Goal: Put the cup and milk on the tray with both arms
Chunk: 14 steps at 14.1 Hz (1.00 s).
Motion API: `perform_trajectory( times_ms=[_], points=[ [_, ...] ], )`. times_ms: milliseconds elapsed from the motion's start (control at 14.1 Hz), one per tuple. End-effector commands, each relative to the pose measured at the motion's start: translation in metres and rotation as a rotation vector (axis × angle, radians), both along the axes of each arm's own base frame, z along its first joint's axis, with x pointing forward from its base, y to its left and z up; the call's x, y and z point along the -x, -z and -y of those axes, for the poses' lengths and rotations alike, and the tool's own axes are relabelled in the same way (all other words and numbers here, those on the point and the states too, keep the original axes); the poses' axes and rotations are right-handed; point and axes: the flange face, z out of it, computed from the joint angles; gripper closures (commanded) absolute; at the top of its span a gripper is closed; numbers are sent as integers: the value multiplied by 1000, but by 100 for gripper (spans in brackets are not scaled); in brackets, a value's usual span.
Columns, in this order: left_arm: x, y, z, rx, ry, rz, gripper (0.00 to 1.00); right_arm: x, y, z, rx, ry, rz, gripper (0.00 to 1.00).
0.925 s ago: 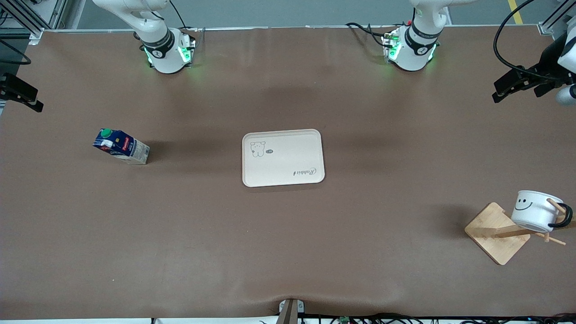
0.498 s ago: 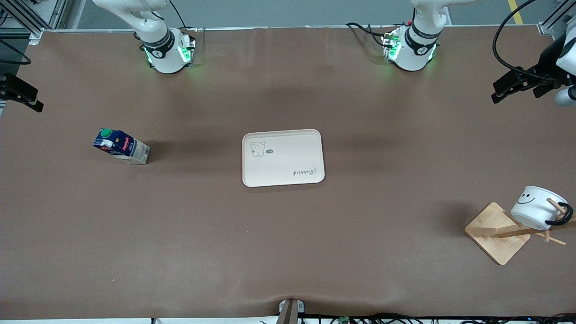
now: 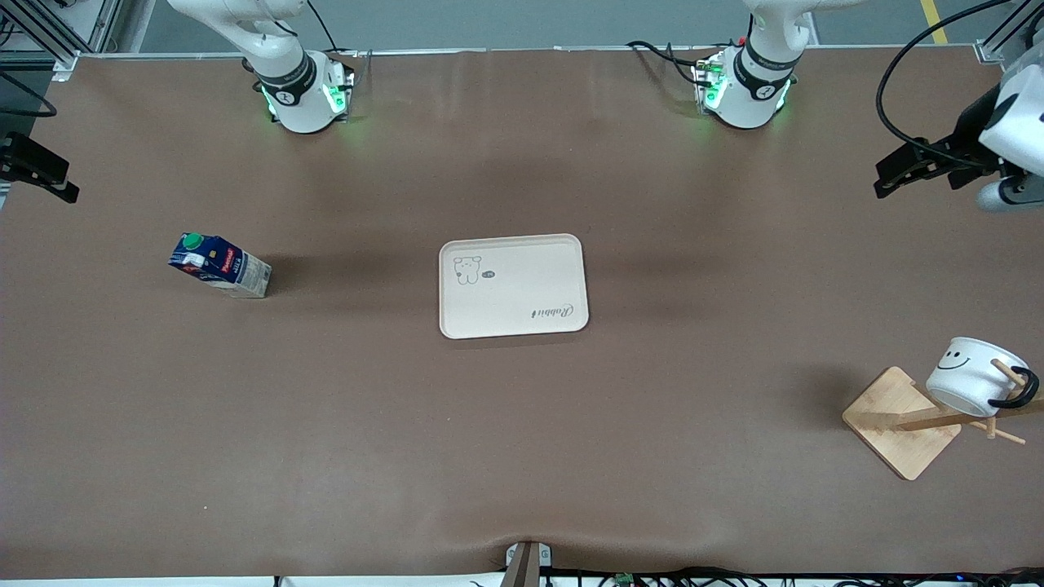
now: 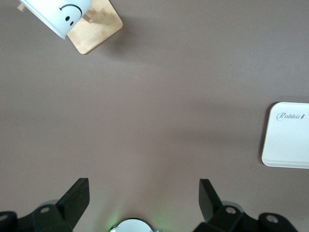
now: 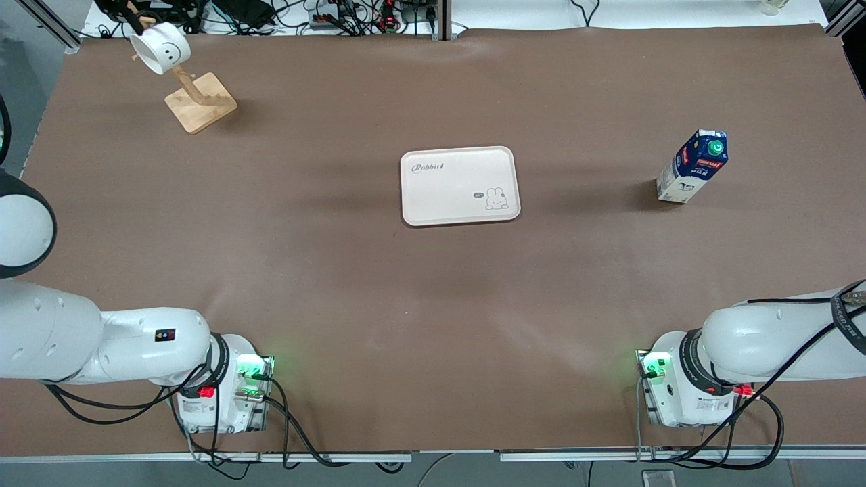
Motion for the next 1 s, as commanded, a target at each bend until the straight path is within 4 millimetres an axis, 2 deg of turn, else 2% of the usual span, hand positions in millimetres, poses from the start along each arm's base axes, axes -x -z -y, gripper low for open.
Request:
perform_trajectory(
  times_ms=[0,285,569,783,925],
  points=[
    [-3,1,14,2,9,-8,0,-1,-4,0,-1,-10,-4,0],
    [-5,7,25,0,16,-5,0,-1,-4,-1,-3,-12,-4,0],
    [-4,25,55,-27,-5,9,0,-2,-3,-1,-3,-12,-7,0],
    [-7,50,68,-37,-8,25,0,-3,-2,-1,-3,-12,-8,0],
    [-4,76,91,-37,-16,34,0,-3,-2,-1,-5,-12,-8,0]
  ],
)
